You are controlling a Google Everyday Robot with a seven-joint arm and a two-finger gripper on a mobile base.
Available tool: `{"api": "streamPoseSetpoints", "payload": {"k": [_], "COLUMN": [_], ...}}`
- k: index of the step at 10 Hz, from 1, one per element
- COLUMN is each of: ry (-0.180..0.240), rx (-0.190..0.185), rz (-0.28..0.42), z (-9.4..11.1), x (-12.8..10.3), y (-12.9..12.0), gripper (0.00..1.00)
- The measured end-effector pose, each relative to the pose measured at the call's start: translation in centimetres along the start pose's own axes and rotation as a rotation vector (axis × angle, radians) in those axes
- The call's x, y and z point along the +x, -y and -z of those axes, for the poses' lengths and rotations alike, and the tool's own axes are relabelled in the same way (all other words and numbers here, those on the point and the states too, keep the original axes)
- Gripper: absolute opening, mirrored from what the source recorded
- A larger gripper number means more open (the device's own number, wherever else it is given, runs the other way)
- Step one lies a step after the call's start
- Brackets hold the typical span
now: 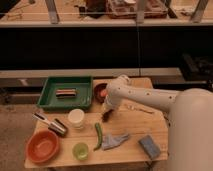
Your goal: Place grapes in tray
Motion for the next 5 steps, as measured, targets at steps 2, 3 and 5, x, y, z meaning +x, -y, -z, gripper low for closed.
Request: {"api": "streamPoseSetpoints", "payload": {"k": [2, 3, 5], "ry": [-0.009, -0.011, -0.022], "rx": [0.030, 0.045, 0.075], "rz": [-0.015, -0.021, -0.037], "z": [-0.55, -0.65, 0.17], "x": [-0.45, -0.60, -0.79], "y": [0.12, 0.24, 0.30], "gripper": [0.14, 0.05, 0.00]}}
